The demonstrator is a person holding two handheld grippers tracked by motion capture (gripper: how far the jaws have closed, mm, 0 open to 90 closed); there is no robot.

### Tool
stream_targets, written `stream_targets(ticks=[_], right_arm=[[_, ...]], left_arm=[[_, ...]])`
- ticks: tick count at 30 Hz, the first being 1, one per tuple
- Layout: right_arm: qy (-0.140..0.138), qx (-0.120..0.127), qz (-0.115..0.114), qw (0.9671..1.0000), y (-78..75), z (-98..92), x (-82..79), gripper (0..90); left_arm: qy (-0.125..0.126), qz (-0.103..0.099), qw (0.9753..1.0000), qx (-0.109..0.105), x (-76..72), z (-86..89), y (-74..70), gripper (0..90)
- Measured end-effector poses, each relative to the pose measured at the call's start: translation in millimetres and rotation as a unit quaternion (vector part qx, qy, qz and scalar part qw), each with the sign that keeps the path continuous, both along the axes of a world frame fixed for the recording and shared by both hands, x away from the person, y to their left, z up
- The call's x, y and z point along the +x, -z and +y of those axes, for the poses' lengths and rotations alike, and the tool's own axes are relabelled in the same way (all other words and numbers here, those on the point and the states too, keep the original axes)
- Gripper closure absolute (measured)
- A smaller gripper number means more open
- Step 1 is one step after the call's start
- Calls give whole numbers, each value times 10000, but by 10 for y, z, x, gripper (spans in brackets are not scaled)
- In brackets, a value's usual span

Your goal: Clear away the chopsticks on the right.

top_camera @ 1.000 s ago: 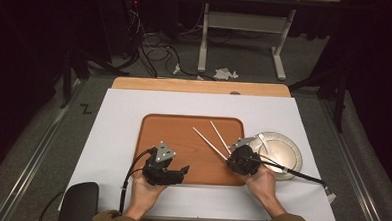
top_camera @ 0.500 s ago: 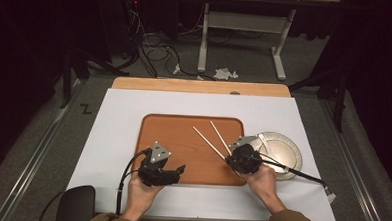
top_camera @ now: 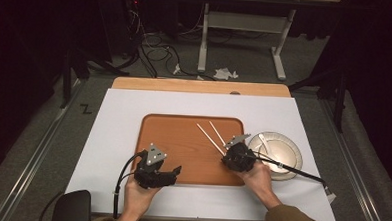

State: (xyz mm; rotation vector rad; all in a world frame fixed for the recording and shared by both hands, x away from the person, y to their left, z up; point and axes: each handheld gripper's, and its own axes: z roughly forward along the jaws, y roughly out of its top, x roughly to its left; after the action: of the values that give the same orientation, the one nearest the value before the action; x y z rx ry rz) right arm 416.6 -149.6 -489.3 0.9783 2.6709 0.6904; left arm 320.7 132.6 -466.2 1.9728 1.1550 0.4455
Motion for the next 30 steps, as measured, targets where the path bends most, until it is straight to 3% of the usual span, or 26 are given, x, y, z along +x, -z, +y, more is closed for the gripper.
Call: stream_targets(ticks=[8, 19, 30], right_arm=[[170, -66, -71, 9998, -2, -32, 87, 849], [232, -88, 76, 9997, -16, -43, 144, 845], [194, -10, 58, 9998, -11, -32, 126, 754]], left_arm=[[-67, 13, 10000, 18, -36, 30, 8, 301], [-117, 62, 9999, 16, -68, 52, 21, 301], [-75, 67, 9999, 12, -67, 48, 18, 300]])
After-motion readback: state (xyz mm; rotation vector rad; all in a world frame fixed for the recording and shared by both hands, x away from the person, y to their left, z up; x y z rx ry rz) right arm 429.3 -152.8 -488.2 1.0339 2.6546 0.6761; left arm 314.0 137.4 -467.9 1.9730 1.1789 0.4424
